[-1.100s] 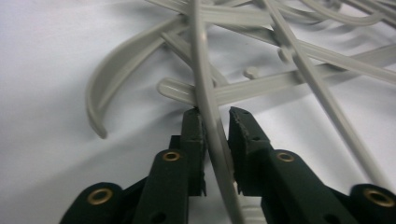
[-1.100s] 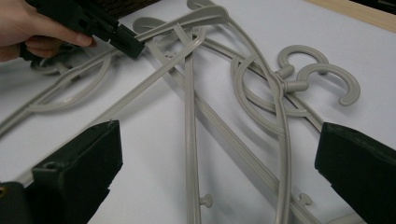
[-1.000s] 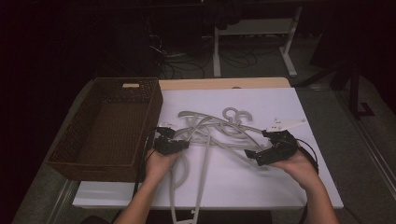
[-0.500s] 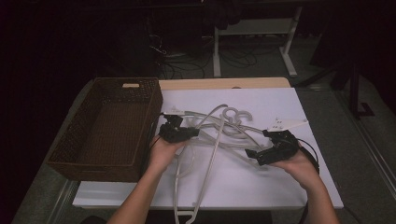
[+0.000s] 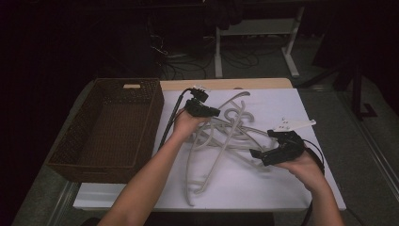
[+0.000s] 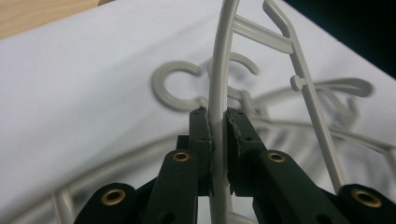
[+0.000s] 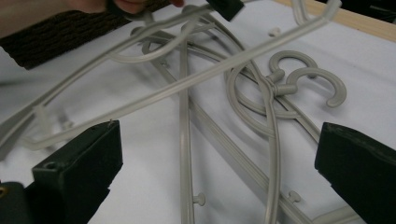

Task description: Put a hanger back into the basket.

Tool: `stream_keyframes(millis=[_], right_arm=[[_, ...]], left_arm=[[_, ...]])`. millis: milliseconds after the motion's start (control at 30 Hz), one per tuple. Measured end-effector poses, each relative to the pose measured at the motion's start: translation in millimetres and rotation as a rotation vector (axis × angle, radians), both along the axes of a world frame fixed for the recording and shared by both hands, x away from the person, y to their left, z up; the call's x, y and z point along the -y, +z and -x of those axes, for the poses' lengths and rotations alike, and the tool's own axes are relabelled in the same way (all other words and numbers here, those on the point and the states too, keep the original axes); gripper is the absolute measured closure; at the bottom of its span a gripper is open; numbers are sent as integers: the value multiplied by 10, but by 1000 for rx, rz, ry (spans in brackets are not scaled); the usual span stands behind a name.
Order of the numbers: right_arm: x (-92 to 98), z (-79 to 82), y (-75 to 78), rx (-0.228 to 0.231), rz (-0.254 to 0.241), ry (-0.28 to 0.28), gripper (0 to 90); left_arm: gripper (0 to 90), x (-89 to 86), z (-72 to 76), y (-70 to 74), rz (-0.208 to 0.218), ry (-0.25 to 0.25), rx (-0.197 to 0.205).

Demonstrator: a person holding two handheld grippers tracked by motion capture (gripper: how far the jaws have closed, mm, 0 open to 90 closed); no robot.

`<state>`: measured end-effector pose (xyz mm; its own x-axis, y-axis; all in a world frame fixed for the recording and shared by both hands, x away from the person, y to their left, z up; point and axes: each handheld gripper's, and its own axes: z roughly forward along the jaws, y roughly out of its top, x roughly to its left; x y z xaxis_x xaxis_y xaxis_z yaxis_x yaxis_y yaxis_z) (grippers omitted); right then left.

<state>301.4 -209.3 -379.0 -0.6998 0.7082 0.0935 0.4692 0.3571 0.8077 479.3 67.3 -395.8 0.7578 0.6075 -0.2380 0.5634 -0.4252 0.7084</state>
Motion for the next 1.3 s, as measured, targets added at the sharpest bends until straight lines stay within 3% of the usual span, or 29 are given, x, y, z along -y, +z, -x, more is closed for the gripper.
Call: stream_keyframes(millis=[233,500,567,633,667,700,733,800,1000,1133,1300], right_arm=[[15,2,6,3,-9,1,6],[28,9,7,3,-10,-2,6],[25,11,7,4,-10,0,7],[22,11,7,6,-8,3,7],[20,11,7,6,-8,4,6],[19,11,6,5,-7,3,7],[19,11,6,5,-7,3,7],[20,12,3,2,-7,1,6],[18,20,-4,-1,1,-5,6],[6,24,1,2,3,-6,6],[-10,23,-9,1,7,-3,6]], left_arm=[[817,216,-288,-160,-72,-16,-4],[807,290,-379,-315,-141,0,-15],[705,271,-392,-309,-142,26,-9],[664,264,-392,-297,-136,26,-11],[664,246,-365,-225,-129,37,9],[520,215,-311,-117,-123,36,23],[482,215,-311,-117,-123,36,23],[463,166,-221,3,-107,37,38],[384,-64,193,239,-129,39,71],[366,-254,530,233,-105,39,82],[364,-442,876,75,-116,43,80]])
